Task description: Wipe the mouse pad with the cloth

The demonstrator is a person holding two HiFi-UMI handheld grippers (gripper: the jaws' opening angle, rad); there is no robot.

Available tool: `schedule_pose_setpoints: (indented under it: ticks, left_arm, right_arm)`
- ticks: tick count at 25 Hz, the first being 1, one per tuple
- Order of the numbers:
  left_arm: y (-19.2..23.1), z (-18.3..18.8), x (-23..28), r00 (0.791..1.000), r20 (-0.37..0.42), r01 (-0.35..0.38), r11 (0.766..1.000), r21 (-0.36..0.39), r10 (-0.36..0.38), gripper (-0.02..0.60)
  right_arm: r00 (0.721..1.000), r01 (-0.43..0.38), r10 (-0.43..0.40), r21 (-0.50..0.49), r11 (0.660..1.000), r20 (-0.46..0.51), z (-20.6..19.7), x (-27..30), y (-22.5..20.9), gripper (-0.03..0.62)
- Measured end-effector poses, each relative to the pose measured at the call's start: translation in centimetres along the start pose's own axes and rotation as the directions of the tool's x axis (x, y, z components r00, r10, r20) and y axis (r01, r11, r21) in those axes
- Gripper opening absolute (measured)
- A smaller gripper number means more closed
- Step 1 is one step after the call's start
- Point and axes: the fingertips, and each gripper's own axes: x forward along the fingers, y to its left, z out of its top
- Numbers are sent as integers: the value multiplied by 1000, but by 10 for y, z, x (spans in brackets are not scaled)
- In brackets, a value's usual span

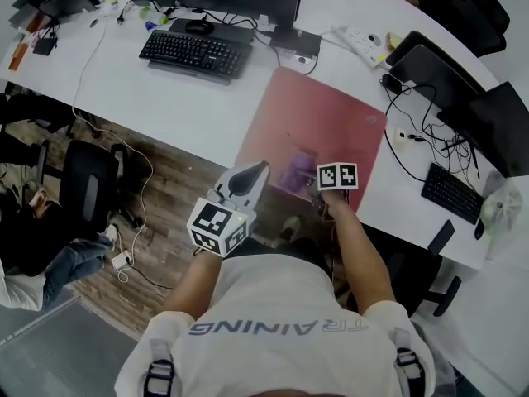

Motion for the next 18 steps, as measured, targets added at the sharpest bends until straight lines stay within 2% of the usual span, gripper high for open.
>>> schedule_pose_setpoints:
  ticks: [12,18]
  left_arm:
    - [-64,-6,46,997,10,75,997,3,-75,32]
    - [-86,-10,64,994,12,110,994,3,-110,32]
  right_arm:
    - [998,34,-38,80,996,50,-41,-95,-83,114]
    - [992,42,-61,175,984,108,-68,-139,-123,118]
